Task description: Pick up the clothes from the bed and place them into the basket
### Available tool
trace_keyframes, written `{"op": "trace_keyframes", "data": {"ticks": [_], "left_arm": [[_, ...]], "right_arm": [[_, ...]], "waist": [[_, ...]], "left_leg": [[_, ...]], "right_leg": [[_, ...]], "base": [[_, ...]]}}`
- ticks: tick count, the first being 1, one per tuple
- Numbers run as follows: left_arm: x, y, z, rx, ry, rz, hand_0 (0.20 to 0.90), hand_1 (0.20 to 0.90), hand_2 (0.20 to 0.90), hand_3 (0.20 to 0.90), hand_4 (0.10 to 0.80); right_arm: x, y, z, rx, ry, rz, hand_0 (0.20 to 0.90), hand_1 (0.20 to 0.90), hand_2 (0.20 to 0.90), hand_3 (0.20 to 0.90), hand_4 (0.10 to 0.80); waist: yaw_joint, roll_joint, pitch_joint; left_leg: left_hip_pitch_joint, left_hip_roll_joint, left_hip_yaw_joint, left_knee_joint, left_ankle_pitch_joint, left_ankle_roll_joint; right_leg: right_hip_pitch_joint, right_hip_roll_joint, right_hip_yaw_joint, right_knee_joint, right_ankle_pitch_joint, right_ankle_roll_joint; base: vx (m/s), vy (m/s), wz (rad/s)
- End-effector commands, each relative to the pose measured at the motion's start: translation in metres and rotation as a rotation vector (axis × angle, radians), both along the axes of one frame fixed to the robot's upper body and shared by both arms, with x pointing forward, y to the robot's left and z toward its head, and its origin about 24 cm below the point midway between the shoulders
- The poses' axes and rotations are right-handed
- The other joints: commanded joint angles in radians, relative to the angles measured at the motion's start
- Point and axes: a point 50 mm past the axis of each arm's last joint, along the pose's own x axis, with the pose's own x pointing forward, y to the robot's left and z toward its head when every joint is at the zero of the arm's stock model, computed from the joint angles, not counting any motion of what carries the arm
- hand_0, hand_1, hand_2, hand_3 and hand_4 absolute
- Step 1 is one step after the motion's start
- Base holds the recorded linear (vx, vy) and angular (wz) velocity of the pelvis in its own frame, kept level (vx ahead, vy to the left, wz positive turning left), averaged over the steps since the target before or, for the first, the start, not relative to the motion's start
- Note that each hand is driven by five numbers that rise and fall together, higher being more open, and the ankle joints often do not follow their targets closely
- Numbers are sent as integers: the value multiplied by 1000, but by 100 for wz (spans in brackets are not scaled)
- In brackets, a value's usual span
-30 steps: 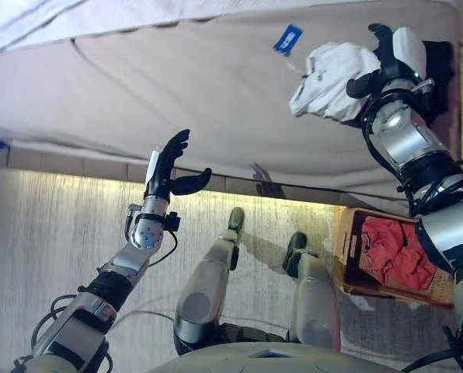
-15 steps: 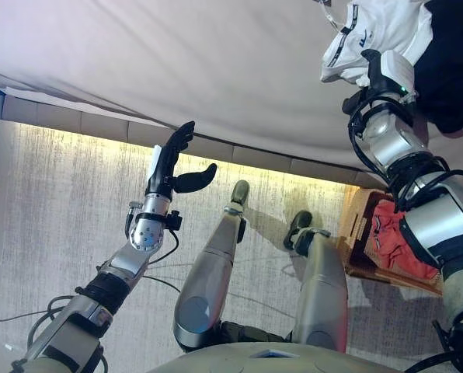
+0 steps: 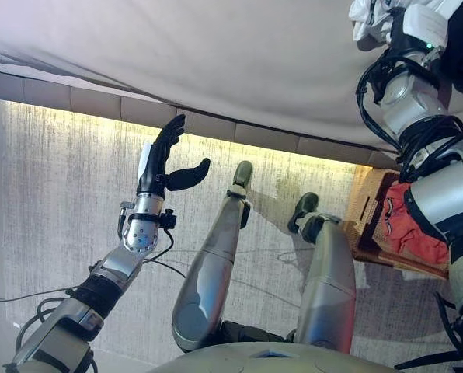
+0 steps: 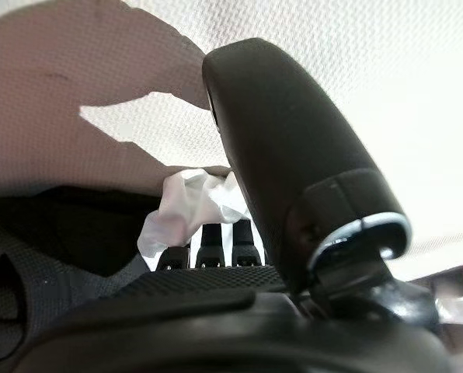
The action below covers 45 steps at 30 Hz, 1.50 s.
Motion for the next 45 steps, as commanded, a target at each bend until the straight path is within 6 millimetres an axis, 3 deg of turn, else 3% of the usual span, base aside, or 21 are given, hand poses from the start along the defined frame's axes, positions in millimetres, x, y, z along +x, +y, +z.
{"op": "trace_keyframes", "data": {"ticks": [1, 11, 20, 25, 28, 33, 37, 39, 40, 41, 45], "left_arm": [[-12, -1, 30, -91, -179, -31, 900, 900, 900, 900, 800], [-20, 8, 24, -91, -149, -38, 900, 900, 900, 900, 800], [-21, 10, 22, -91, -132, -48, 900, 900, 900, 900, 800], [-14, 8, 24, -88, -128, -48, 900, 900, 900, 900, 800], [-11, 7, 22, -86, -113, -49, 900, 900, 900, 900, 800], [-6, 1, 20, -60, -103, -54, 900, 900, 900, 900, 800], [-4, 0, 19, -59, -97, -48, 900, 900, 900, 900, 800], [1, -2, 20, -55, -96, -47, 900, 900, 900, 900, 800], [2, -2, 20, -48, -95, -45, 900, 900, 900, 900, 800], [2, -2, 20, -44, -94, -44, 900, 900, 900, 900, 800], [2, 0, 20, -37, -100, -40, 900, 900, 900, 900, 800]], "right_arm": [[-33, -52, 52, -58, -165, -211, 300, 300, 300, 200, 100], [-40, -60, 58, -15, -213, -194, 300, 300, 300, 200, 100], [-38, -66, 42, 3, -182, -146, 300, 300, 300, 200, 100], [-37, -68, 33, 101, -157, -82, 300, 300, 300, 200, 100], [-35, -70, 22, 198, -106, -20, 300, 300, 300, 200, 100], [-27, -66, -14, 344, 42, 94, 300, 300, 300, 200, 100], [-24, -63, -26, 396, 92, 132, 300, 300, 300, 200, 100], [-22, -59, -41, 449, 155, 180, 300, 300, 300, 200, 100], [-21, -56, -48, 463, 185, 203, 733, 733, 733, 705, 605], [-20, -54, -51, 466, 200, 213, 900, 900, 900, 900, 800], [-20, -51, -52, 437, 196, 213, 900, 900, 900, 900, 800]], "waist": [[26, 54, -45], [28, 47, -45], [9, 9, -45], [-6, -21, -45], [-18, -41, -70], [-34, -71, -112], [-39, -79, -121], [-42, -86, -124], [-44, -89, -120], [-44, -90, -117], [-44, -89, -96]], "left_leg": [[1, -16, 59, 199, -253, 83], [50, -20, 55, 202, -263, 79], [260, -3, 65, 55, -241, 65], [420, 5, 71, -51, -224, 57], [486, 10, 73, -121, -190, 54], [583, 27, 78, -193, -188, 52], [606, 35, 84, -203, -192, 52], [615, 38, 88, -186, -207, 54], [614, 37, 87, -171, -216, 57], [613, 36, 87, -163, -220, 59], [599, 30, 81, -135, -228, 66]], "right_leg": [[47, 71, -65, 3, -46, -52], [96, 74, -71, 14, -66, -64], [305, 71, -84, -120, -50, -60], [454, 65, -79, -221, -32, -50], [525, 61, -86, -310, 8, -49], [623, 59, -85, -397, 27, -38], [651, 60, -83, -415, 29, -37], [672, 60, -84, -413, 23, -42], [675, 60, -85, -400, 18, -45], [677, 59, -86, -395, 16, -46], [669, 59, -85, -371, 10, -50]], "base": [[42, -18, 2], [58, -12, 1], [50, 33, -5], [73, 54, -8], [22, 78, -13], [101, 45, -7], [70, 13, -3], [82, -5, -2], [59, -23, 2], [59, -34, 3], [10, -9, 1]]}}
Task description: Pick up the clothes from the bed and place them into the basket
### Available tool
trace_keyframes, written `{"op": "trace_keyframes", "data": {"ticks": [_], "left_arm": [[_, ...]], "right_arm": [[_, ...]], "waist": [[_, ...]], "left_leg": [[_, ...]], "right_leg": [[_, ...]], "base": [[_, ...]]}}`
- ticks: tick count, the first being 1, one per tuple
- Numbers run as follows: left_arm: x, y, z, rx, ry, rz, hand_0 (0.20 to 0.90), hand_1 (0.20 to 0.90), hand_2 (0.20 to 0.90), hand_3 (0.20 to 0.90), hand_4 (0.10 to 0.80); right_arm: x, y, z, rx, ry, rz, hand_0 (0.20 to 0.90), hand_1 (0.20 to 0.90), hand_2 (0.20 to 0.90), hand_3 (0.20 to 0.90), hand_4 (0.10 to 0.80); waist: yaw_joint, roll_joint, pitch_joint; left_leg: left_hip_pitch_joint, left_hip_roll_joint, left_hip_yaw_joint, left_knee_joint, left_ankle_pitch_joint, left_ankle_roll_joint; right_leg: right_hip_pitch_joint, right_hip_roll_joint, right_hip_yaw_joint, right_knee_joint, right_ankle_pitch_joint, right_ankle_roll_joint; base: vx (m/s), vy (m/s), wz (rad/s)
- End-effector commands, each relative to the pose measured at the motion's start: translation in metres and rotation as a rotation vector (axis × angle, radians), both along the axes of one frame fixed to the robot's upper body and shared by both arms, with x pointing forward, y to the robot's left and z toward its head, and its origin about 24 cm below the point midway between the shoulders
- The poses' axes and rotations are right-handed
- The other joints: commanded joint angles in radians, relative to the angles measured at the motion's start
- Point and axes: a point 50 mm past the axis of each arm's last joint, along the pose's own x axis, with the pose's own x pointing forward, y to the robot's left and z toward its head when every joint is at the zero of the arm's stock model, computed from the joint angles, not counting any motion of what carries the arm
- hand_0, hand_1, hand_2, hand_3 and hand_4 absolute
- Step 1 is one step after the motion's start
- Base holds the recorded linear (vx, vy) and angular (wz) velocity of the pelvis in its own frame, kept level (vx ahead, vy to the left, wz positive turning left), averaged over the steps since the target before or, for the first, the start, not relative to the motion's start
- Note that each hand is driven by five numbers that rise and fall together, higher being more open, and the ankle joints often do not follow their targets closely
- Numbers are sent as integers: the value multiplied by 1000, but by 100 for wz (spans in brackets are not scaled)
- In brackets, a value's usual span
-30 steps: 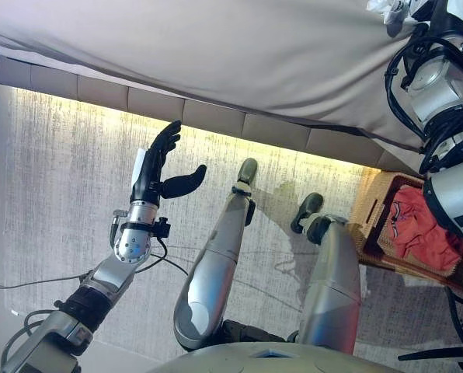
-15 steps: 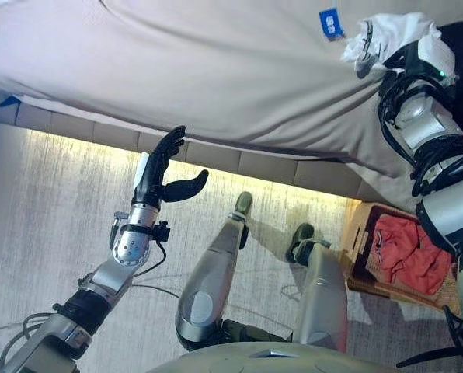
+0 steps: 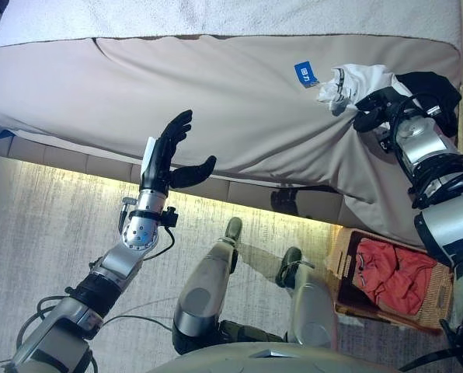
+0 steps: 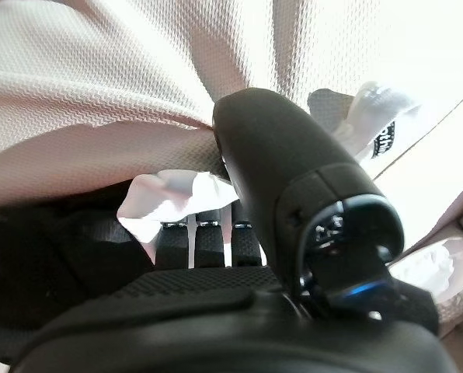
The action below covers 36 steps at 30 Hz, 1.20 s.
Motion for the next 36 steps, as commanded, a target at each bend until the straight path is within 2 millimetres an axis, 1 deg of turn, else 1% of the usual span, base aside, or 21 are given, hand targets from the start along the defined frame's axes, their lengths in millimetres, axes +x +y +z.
{"op": "trace_keyframes", "data": {"ticks": [1, 6, 12, 14, 15, 18, 22, 23, 25, 30, 36], "left_arm": [[-6, 5, 14, -38, -107, 8, 900, 900, 900, 900, 800], [-6, 1, 15, -33, -125, 1, 900, 900, 900, 900, 800], [-11, 0, 13, -39, -133, -1, 900, 900, 900, 900, 800], [-12, 0, 12, -40, -132, -6, 900, 900, 900, 900, 800], [-12, 0, 12, -40, -132, -6, 900, 900, 900, 900, 800], [-14, 0, 12, -43, -132, -19, 900, 900, 900, 900, 800], [-15, -2, 12, -48, -138, -28, 900, 900, 900, 900, 800], [-15, -2, 12, -52, -139, -29, 900, 900, 900, 900, 800], [-16, -2, 12, -59, -142, -32, 900, 900, 900, 900, 800], [-20, -5, 14, -81, -151, -49, 900, 900, 900, 900, 800], [-30, -7, 17, -119, -177, -85, 900, 900, 900, 900, 800]], "right_arm": [[-7, -18, 57, -57, -214, -31, 900, 900, 900, 900, 800], [-7, -16, 71, -104, -290, -58, 900, 900, 900, 900, 800], [-9, -8, 112, -188, -525, -99, 900, 900, 900, 900, 800], [-12, -6, 122, -204, -598, -119, 900, 900, 900, 900, 800], [-12, -6, 123, -206, -604, -120, 900, 900, 900, 900, 800], [-17, -7, 136, -244, -682, -160, 900, 900, 900, 900, 800], [-19, -5, 146, -289, -703, -167, 900, 900, 900, 900, 800], [-19, -4, 151, -306, -713, -165, 900, 900, 900, 900, 800], [-20, -2, 158, -314, -719, -169, 900, 900, 900, 900, 800], [-18, 6, 170, -339, -722, -180, 900, 900, 900, 900, 800], [-15, 13, 175, -398, -693, -182, 900, 900, 900, 900, 800]], "waist": [[-47, -43, -94], [-44, -32, -76], [-31, -18, -60], [-28, -17, -60], [-28, -17, -60], [-23, -15, -63], [-15, -13, -61], [-10, -12, -58], [-4, -6, -49], [15, 19, -48], [38, 55, -48]], "left_leg": [[-79, 10, 9, 179, -220, 30], [-90, 4, 1, 172, -208, 30], [-96, -4, -13, 146, -189, 28], [-95, -5, -17, 143, -187, 27], [-95, -5, -17, 143, -187, 27], [-93, -8, -26, 133, -182, 24], [-105, -13, -31, 139, -180, 23], [-103, -15, -35, 154, -206, 20], [-125, -23, -37, 178, -211, 22], [-232, -45, -40, 239, -209, 25], [-380, -62, -49, 295, -196, 30]], "right_leg": [[0, 60, -60, -23, -24, -71], [-12, 60, -62, -22, -20, -72], [-18, 60, -78, -27, -22, -75], [-15, 60, -84, -27, -24, -77], [-15, 60, -84, -27, -24, -77], [-11, 59, -92, -30, -26, -78], [-18, 57, -99, -23, -31, -82], [-20, 60, -91, -1, -58, -78], [-42, 57, -92, 32, -69, -83], [-154, 44, -98, 131, -93, -92], [-314, 43, -98, 216, -102, -100]], "base": [[-22, -10, -3], [-8, -2, 0], [-22, -6, 0], [0, 0, 0], [11, -13, 5], [13, -16, 7], [22, -17, 6], [68, -25, 3], [37, -5, 3], [-14, -1, 5], [-45, -12, 15]]}}
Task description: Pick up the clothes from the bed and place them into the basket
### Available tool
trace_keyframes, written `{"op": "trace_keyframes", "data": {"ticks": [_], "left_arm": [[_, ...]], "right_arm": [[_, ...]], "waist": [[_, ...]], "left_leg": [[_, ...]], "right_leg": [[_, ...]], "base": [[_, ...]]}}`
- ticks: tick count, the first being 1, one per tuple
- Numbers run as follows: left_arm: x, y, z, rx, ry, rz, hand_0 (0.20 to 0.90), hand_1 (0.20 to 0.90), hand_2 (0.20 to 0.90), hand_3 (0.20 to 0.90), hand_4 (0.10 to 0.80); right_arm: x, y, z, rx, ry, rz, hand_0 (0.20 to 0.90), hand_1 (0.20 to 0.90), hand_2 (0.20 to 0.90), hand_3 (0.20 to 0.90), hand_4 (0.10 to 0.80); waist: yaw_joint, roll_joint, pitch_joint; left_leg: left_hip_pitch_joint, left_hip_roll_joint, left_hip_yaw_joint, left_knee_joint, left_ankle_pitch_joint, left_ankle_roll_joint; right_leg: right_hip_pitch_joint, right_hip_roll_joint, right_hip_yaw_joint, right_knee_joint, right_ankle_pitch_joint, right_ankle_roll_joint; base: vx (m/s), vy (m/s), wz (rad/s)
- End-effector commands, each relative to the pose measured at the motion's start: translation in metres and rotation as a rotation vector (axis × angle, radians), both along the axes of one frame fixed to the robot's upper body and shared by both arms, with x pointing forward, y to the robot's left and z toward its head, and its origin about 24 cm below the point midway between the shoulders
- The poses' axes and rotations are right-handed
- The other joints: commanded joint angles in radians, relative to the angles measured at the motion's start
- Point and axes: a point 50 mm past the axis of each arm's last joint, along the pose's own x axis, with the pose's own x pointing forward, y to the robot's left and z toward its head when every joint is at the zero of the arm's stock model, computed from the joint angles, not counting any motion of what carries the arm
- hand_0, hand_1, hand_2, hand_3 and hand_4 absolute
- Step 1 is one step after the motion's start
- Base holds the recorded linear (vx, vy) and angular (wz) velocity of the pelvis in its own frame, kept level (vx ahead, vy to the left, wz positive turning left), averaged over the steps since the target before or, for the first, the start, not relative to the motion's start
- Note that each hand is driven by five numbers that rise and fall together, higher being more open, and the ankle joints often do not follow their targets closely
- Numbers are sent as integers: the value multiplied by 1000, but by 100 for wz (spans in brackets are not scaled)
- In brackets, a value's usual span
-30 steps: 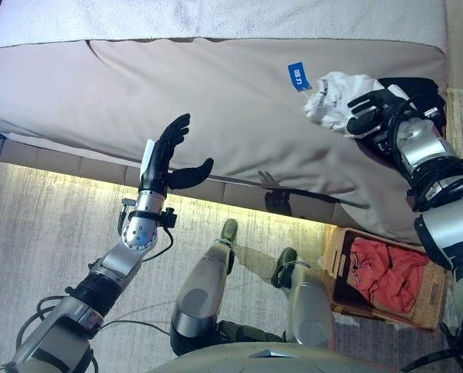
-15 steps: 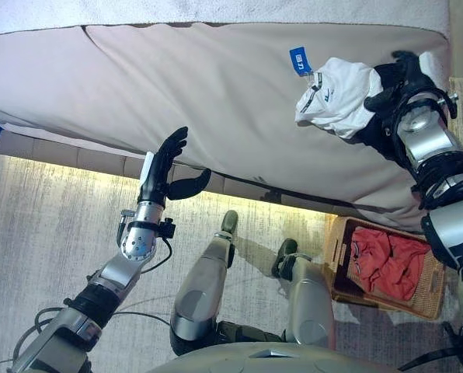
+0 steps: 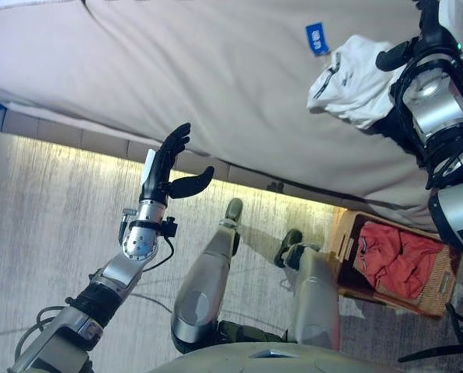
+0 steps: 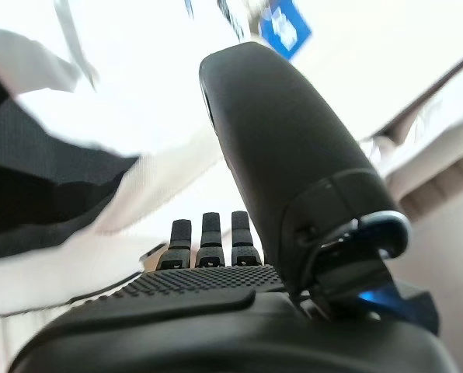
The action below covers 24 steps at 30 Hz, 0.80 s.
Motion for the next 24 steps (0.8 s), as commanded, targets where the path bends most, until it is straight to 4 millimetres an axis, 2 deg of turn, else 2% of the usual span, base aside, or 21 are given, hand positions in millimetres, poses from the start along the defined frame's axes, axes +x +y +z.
{"op": "trace_keyframes", "data": {"ticks": [1, 8, 13, 17, 18, 19, 20, 24], "left_arm": [[-16, -10, 39, -102, -235, -98, 900, 900, 900, 900, 800], [-21, -16, 54, -133, -318, -128, 900, 900, 900, 900, 800], [-22, -21, 65, -142, -366, -138, 900, 900, 900, 900, 800], [-22, -21, 68, -138, -369, -130, 900, 900, 900, 900, 800], [-23, -21, 69, -139, -369, -129, 900, 900, 900, 900, 800], [-23, -19, 69, -141, -369, -127, 900, 900, 900, 900, 800], [-23, -19, 69, -142, -370, -127, 900, 900, 900, 900, 800], [-24, -14, 71, -151, -368, -128, 900, 900, 900, 900, 800]], "right_arm": [[-17, -3, 72, -185, -165, -78, 900, 900, 900, 900, 800], [-13, -9, 61, -201, -59, -149, 900, 900, 900, 900, 800], [-17, -31, 45, -133, 62, -254, 900, 900, 900, 900, 800], [-23, -48, 40, -121, 153, -328, 900, 900, 900, 900, 800], [-24, -49, 40, -121, 163, -336, 780, 780, 780, 760, 660], [-25, -52, 40, -130, 175, -347, 347, 347, 347, 255, 155], [-26, -53, 40, -129, 180, -350, 300, 300, 300, 200, 100], [-30, -59, 42, -120, 164, -372, 300, 300, 300, 200, 100]], "waist": [[26, 54, -54], [41, 78, -54], [44, 96, -54], [45, 101, -54], [45, 101, -54], [44, 101, -54], [44, 100, -54], [42, 92, -54]], "left_leg": [[-108, -43, 4, 151, -186, 56], [-288, -35, 11, 233, -197, 78], [-399, -33, 22, 299, -207, 92], [-440, -35, 24, 333, -215, 96], [-442, -35, 25, 338, -216, 96], [-443, -34, 25, 339, -217, 97], [-443, -33, 26, 341, -218, 97], [-414, -31, 26, 341, -224, 95]], "right_leg": [[-52, 66, -65, 24, -33, -60], [-245, 70, -60, 95, -27, -55], [-355, 62, -61, 158, -32, -55], [-392, 64, -60, 186, -35, -55], [-394, 64, -59, 189, -36, -55], [-397, 65, -58, 191, -36, -56], [-397, 66, -57, 193, -36, -56], [-369, 72, -56, 185, -33, -56]], "base": [[-68, -17, 19], [-68, -33, 17], [-63, -27, 6], [-41, -17, 5], [-39, -6, 2], [0, 0, 0], [-36, -13, -1], [0, 0, 0]]}}
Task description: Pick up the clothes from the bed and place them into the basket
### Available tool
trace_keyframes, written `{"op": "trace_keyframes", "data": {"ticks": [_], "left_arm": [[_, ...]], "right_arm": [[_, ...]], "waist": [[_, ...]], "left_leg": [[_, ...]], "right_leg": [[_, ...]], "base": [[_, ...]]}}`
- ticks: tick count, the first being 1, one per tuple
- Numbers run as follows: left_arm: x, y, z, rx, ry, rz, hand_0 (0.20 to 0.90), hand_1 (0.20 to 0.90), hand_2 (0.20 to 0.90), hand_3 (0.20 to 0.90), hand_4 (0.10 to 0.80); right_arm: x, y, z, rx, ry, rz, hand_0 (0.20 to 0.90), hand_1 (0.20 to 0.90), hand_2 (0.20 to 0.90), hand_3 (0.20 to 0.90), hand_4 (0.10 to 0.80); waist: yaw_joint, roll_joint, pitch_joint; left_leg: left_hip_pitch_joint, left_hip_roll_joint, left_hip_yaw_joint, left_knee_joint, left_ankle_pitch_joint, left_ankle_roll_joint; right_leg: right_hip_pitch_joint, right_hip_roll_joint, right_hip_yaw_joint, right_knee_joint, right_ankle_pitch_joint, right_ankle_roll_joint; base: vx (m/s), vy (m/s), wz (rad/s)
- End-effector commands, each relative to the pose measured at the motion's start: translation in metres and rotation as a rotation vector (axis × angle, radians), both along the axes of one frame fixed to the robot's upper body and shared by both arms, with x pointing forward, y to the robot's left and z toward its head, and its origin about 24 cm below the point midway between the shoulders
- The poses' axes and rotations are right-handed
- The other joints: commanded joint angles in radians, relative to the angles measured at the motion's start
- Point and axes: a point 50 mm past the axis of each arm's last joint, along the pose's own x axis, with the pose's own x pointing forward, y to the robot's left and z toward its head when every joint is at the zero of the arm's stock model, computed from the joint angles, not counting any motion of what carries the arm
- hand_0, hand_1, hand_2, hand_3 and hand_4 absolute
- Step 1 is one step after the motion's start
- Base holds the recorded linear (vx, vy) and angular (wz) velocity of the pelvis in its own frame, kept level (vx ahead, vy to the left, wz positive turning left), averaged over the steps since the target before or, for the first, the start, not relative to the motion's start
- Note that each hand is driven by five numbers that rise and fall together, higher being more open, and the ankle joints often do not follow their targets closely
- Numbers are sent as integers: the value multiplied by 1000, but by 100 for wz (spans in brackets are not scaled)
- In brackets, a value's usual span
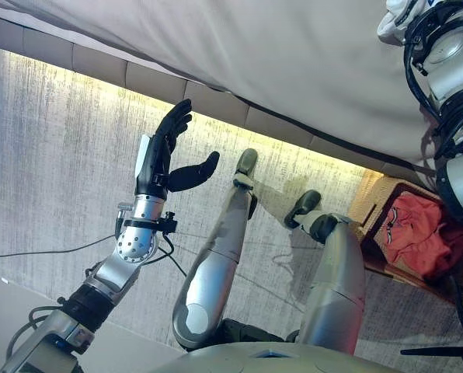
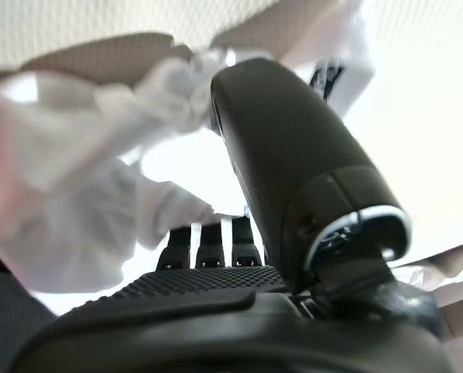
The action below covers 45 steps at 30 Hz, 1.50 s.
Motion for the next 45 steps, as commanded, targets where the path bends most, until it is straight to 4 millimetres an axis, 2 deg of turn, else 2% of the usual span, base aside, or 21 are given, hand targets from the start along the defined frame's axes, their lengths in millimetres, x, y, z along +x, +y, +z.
{"op": "trace_keyframes", "data": {"ticks": [1, 6, 11, 17, 20, 21, 26, 31, 35, 40, 45], "left_arm": [[-14, -8, 34, -113, -194, -81, 900, 900, 900, 900, 800], [-17, -5, 33, -98, -189, -86, 900, 900, 900, 900, 800], [-12, -4, 33, -83, -179, -67, 900, 900, 900, 900, 800], [2, -2, 25, -35, -103, -12, 900, 900, 900, 900, 800], [7, 1, 17, -20, -57, 33, 900, 900, 900, 900, 800], [7, 1, 15, -16, -42, 45, 900, 900, 900, 900, 800], [10, 5, -5, 6, 76, 96, 900, 900, 900, 900, 800], [9, 11, -30, -28, 201, 137, 900, 900, 900, 900, 800], [9, 16, -45, -53, 273, 151, 900, 900, 900, 900, 800], [11, 17, -49, -29, 279, 156, 900, 900, 900, 900, 800], [21, 18, -48, -4, 277, 164, 900, 900, 900, 900, 800]], "right_arm": [[-21, -47, -11, -36, 105, -194, 300, 300, 300, 200, 100], [-24, -52, -13, -48, 86, -190, 300, 300, 300, 200, 100], [-23, -54, -20, 34, 39, -119, 300, 300, 300, 200, 100], [-26, -54, -7, 50, -51, -30, 300, 300, 300, 200, 100], [-31, -56, 1, 33, -104, 16, 300, 300, 300, 200, 100], [-32, -57, 2, 32, -117, 26, 300, 300, 300, 200, 100], [-40, -66, 7, 83, -127, 80, 300, 300, 300, 200, 100], [-51, -75, 15, 78, -137, 118, 300, 300, 300, 200, 100], [-60, -84, 16, 83, -143, 117, 300, 300, 300, 200, 100], [-67, -93, 2, 78, -116, 103, 300, 300, 300, 200, 100], [-74, -105, -30, 142, -91, 83, 300, 300, 300, 200, 100]], "waist": [[-5, 68, -56], [-18, 42, -56], [-41, 15, -56], [-66, -26, -63], [-87, -62, -126], [-94, -70, -143], [-133, -116, -265], [-181, -136, -374], [-221, -142, -429], [-270, -141, -460], [-336, -132, -477]], "left_leg": [[31, -23, 96, 129, -218, 113], [148, -5, 104, 86, -226, 104], [319, 10, 117, -2, -224, 93], [542, 21, 133, -106, -227, 85], [638, 36, 146, -169, -235, 81], [653, 39, 154, -195, -210, 82], [827, 65, 189, -351, -185, 65], [941, 79, 217, -477, -150, 55], [1006, 97, 243, -565, -128, 45], [1060, 112, 268, -650, -108, 36], [1098, 122, 306, -726, -91, 30]], "right_leg": [[38, 84, -19, -39, 13, -13], [155, 94, -22, -97, 21, -11], [327, 90, -21, -176, 20, -8], [550, 81, -16, -309, 39, 6], [658, 89, -9, -415, 58, 16], [681, 89, -17, -457, 89, 12], [852, 116, 5, -660, 139, 41], [935, 137, 54, -780, 195, 72], [967, 144, 98, -848, 236, 95], [982, 148, 153, -910, 281, 121], [983, 158, 213, -965, 319, 142]], "base": [[0, 0, 0], [-4, 13, -8], [13, 67, -14], [47, 76, -24], [95, 74, -25], [50, 57, -22], [137, 35, -29], [100, 47, -18], [8, 27, -26], [-42, 10, -34], [-63, -31, -28]]}}
